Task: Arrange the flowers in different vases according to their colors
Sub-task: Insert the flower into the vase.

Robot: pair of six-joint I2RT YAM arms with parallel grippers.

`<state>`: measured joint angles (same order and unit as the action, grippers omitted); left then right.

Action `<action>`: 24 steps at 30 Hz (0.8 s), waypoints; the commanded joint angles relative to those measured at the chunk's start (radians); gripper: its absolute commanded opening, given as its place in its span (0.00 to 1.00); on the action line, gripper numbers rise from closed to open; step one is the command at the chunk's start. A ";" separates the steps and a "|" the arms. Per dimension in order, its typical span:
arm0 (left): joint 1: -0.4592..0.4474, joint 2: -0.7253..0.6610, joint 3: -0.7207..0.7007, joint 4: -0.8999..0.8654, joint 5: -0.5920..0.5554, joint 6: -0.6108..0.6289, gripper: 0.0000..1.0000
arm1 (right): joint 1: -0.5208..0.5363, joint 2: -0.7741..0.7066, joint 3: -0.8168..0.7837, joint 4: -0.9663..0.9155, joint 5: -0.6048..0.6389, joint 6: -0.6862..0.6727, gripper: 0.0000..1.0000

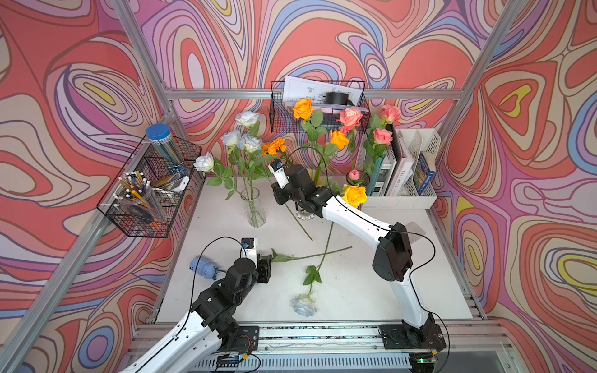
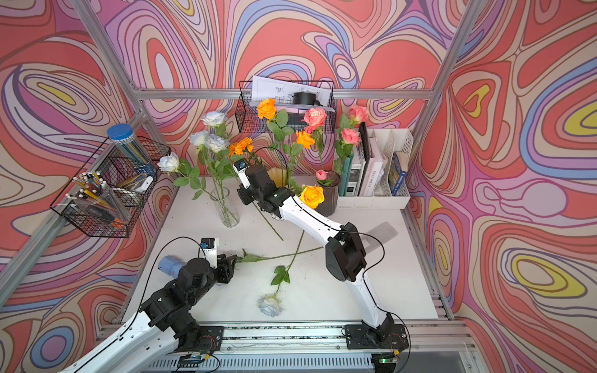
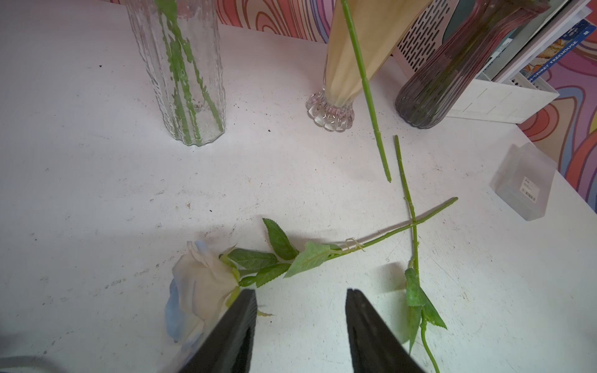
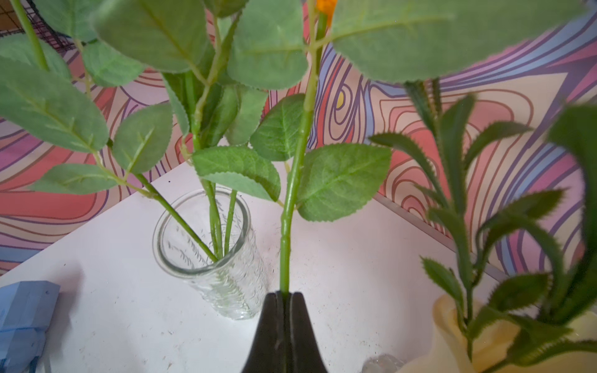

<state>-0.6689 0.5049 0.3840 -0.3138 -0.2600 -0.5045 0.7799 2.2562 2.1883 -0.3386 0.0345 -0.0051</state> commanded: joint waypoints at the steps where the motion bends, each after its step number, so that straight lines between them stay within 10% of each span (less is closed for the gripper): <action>1: -0.001 -0.009 -0.013 0.013 0.008 0.017 0.51 | -0.004 0.065 0.084 -0.033 0.023 0.023 0.00; 24: 0.000 -0.006 -0.015 0.016 0.013 0.024 0.51 | -0.020 0.013 0.056 -0.091 0.020 0.056 0.00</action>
<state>-0.6689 0.4938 0.3840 -0.3138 -0.2565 -0.4938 0.7643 2.3302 2.2639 -0.4053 0.0643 0.0395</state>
